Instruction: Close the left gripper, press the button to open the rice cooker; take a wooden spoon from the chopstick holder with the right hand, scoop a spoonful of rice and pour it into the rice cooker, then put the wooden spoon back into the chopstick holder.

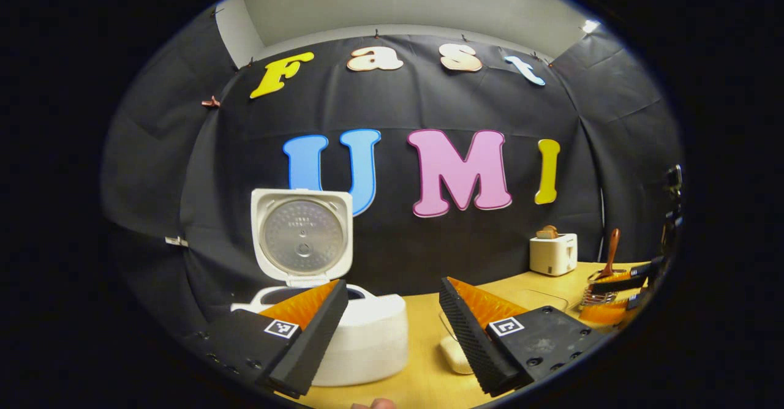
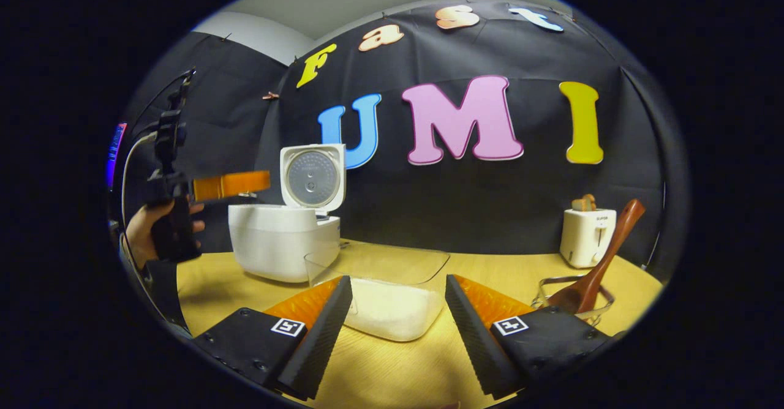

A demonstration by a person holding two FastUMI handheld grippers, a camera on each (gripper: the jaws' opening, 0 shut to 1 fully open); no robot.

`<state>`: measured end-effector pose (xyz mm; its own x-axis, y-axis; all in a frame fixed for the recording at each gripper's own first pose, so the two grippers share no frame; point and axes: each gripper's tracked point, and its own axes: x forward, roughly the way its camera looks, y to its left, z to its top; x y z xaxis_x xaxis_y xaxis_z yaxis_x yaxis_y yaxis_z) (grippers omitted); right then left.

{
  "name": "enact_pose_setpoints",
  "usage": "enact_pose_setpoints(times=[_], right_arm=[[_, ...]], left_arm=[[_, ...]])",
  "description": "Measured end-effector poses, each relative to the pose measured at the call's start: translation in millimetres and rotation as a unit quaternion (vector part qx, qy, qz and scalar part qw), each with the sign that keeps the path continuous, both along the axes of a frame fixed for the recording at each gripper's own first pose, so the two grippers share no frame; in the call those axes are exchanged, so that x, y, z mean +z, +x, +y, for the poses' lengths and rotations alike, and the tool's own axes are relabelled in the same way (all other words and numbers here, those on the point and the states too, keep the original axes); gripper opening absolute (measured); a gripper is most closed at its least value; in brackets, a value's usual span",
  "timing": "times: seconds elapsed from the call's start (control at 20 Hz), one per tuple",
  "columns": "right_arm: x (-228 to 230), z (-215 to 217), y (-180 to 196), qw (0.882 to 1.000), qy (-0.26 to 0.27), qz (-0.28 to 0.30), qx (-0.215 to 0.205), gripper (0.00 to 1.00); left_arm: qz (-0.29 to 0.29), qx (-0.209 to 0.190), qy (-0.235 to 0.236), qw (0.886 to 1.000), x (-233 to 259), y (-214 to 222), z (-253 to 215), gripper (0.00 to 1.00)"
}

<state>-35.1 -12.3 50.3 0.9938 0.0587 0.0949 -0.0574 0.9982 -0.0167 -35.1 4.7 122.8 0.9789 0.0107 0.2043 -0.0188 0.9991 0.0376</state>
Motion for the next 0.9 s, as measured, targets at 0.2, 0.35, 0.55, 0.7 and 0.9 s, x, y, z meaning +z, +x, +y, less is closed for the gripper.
enact_pose_setpoints(times=[0.2, 0.35, 0.55, 0.7, 0.9], right_arm=[[24.6, -71.6, -25.9, 0.997, 0.008, 0.012, -0.079, 0.93], [20.1, -124.0, -31.9, 0.989, 0.058, 0.040, -0.129, 0.93], [-3.5, -174.0, -24.8, 0.973, 0.126, 0.079, -0.175, 0.90], [-8.1, -195.7, -11.9, 0.969, 0.128, 0.081, -0.197, 0.90], [-14.9, -206.0, 17.5, 0.967, 0.117, 0.096, -0.203, 0.90]], left_arm=[[0.038, -0.008, -0.028, 0.999, -46.1, -1.5, -2.4, 0.97], [0.064, 0.018, -0.022, 0.998, -75.4, 3.4, 15.2, 0.97], [0.095, 0.024, -0.028, 0.995, -100.7, 11.8, 22.3, 0.97], [0.102, 0.034, -0.025, 0.994, -110.1, 15.9, 30.6, 0.97], [0.112, 0.035, -0.023, 0.993, -120.0, 19.5, 33.3, 0.97]])
